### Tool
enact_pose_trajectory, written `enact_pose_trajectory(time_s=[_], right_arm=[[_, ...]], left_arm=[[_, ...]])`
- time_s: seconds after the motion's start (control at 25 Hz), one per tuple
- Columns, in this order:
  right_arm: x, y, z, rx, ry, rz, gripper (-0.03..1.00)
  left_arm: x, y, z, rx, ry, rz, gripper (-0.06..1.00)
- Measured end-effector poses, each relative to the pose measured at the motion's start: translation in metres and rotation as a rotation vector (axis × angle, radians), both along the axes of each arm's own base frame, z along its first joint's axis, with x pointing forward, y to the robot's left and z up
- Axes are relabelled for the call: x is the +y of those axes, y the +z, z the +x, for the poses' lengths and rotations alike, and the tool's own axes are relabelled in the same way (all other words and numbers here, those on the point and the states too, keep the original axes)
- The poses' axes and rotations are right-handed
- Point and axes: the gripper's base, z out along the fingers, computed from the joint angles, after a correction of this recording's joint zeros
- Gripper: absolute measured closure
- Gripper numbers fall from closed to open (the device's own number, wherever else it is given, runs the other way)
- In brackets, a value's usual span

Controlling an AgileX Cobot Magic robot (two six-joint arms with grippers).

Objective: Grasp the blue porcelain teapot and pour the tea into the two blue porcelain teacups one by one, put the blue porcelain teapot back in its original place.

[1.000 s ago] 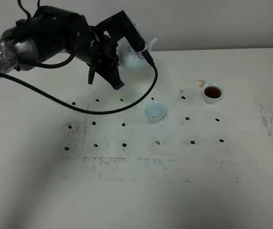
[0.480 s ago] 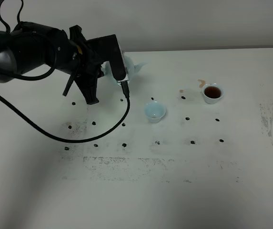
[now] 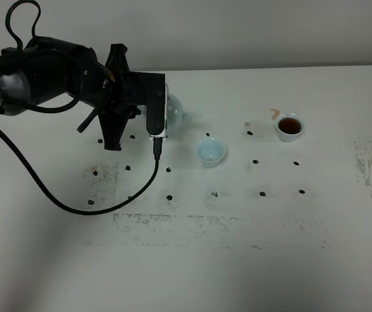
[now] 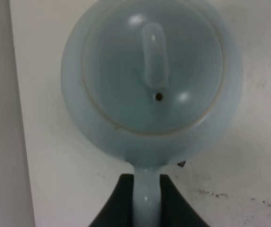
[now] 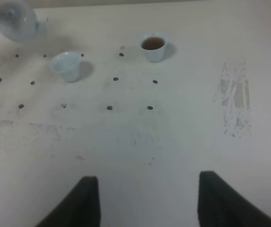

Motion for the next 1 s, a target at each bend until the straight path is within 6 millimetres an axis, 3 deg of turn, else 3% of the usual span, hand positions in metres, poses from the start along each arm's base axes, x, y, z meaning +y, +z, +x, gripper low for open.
enact_pose_trajectory(time_s=[0.44,1.0], right_arm=[[0.0,0.0,0.0,0.0,0.0,0.0,0.48],[0.0,0.0,0.0,0.0,0.0,0.0,0.48]], left_arm=[[-0.013,0.001,-0.002,-0.054,-0.071,0.017,0.86],[-0.013,0.001,-0.002,-0.072,-0.114,0.061,0.86]])
